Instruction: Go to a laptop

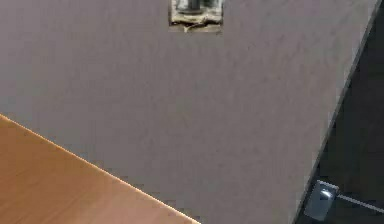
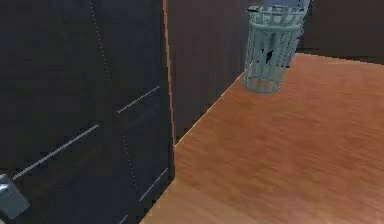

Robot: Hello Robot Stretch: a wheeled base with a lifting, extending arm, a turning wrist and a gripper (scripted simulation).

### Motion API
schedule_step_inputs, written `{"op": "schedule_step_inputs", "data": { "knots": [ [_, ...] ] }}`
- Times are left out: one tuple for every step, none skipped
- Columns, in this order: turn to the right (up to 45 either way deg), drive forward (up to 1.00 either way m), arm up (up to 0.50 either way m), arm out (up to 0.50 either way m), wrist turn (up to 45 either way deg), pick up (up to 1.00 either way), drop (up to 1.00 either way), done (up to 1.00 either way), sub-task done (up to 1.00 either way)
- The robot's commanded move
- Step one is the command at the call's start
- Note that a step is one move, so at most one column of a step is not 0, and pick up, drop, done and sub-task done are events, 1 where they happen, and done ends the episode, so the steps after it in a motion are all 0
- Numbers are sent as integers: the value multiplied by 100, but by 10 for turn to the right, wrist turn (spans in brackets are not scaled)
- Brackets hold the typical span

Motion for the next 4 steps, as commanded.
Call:
{"op": "schedule_step_inputs", "data": {
  "knots": [
    [-450,0,0,0,0,0,0,0,0],
    [-60,0,0,0,0,0,0,0,0],
    [0,100,0,0,0,0,0,0,0],
    [0,65,0,0,0,0,0,0,0]
  ]
}}
